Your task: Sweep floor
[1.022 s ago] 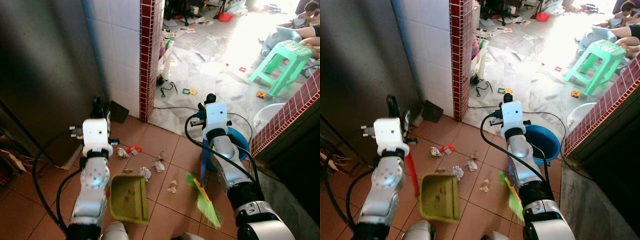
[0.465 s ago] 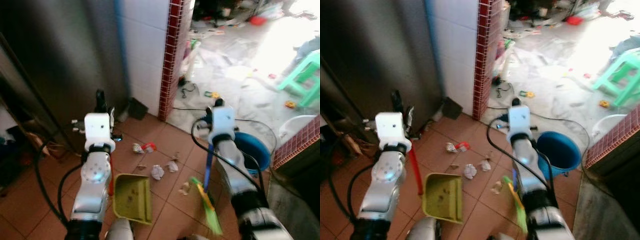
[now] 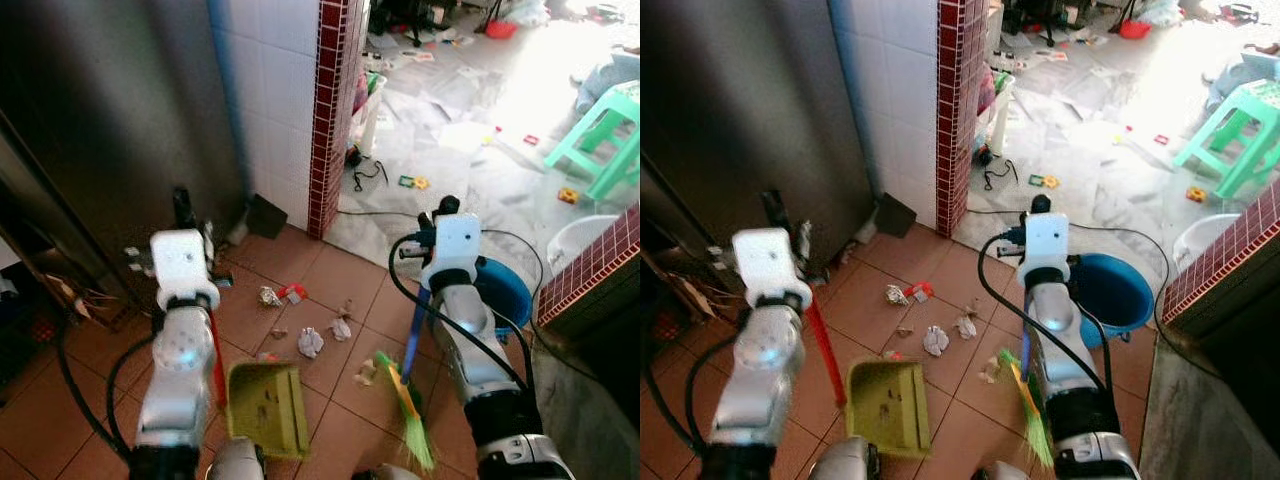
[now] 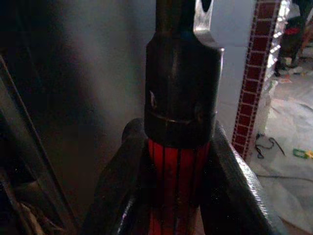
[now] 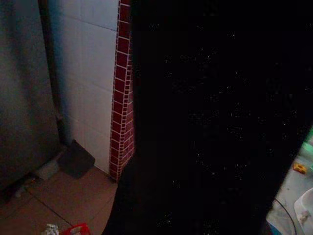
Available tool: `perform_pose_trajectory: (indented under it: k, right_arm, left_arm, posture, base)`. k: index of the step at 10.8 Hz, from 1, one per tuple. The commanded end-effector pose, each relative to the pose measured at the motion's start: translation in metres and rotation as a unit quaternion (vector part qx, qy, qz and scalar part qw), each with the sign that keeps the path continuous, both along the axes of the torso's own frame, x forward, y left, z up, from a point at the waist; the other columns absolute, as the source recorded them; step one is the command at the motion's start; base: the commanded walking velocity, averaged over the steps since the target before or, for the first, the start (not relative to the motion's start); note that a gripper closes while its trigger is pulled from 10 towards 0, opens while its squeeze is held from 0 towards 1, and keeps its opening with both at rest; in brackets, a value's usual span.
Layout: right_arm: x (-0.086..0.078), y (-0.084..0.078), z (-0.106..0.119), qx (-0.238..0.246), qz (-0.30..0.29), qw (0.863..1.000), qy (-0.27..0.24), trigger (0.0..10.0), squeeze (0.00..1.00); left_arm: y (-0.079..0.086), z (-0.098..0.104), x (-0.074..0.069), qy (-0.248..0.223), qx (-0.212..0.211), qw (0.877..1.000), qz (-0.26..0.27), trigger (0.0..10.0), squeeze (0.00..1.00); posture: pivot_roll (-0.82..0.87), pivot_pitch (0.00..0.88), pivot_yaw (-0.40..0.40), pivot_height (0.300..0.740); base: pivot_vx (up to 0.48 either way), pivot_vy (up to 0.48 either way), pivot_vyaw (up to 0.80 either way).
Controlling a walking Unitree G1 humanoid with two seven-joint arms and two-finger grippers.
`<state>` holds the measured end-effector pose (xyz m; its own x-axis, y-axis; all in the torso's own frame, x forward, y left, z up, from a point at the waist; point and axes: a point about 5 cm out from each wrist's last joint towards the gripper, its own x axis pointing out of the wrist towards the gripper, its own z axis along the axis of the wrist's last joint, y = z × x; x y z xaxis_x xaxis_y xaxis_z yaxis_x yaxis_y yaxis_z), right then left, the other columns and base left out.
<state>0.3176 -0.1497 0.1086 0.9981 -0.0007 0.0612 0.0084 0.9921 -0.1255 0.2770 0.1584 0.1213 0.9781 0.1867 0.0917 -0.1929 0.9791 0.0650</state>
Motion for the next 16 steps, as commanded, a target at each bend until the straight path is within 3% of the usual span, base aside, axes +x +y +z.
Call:
perform_pose_trajectory:
  k: [1,4,14,16]
  right_arm:
    - [0.002,-0.002,0.012,-0.001,0.002,1.000,-0.015,10.0,0.00]
    - [0.000,-0.003,0.011,-0.001,0.002,1.000,-0.012,10.0,0.00]
    - [0.002,-0.002,0.012,-0.009,-0.005,1.000,-0.011,10.0,0.00]
    - [0.003,-0.003,0.012,-0.009,-0.006,1.000,-0.010,10.0,0.00]
  left_arm:
    - [-0.001,0.015,0.000,-0.028,-0.004,1.000,-0.001,10.0,0.00]
    - [-0.002,0.018,-0.009,-0.029,-0.009,1.000,-0.003,10.0,0.00]
    - [-0.005,0.023,-0.005,-0.025,-0.013,0.999,-0.015,10.0,0.00]
    - [-0.002,0.029,-0.005,-0.041,0.032,0.999,-0.013,10.0,0.00]
  posture:
    - [0.03,0.061,-0.044,0.740]
    - [0.04,0.085,-0.044,0.740]
    - [0.05,0.073,-0.037,0.740]
    - [0.04,0.071,-0.037,0.740]
  base:
    - [0.000,0.000,0.00]
    - [0.210,0.000,0.57]
    - [0.323,0.000,0.00]
    - [0.000,0.000,0.00]
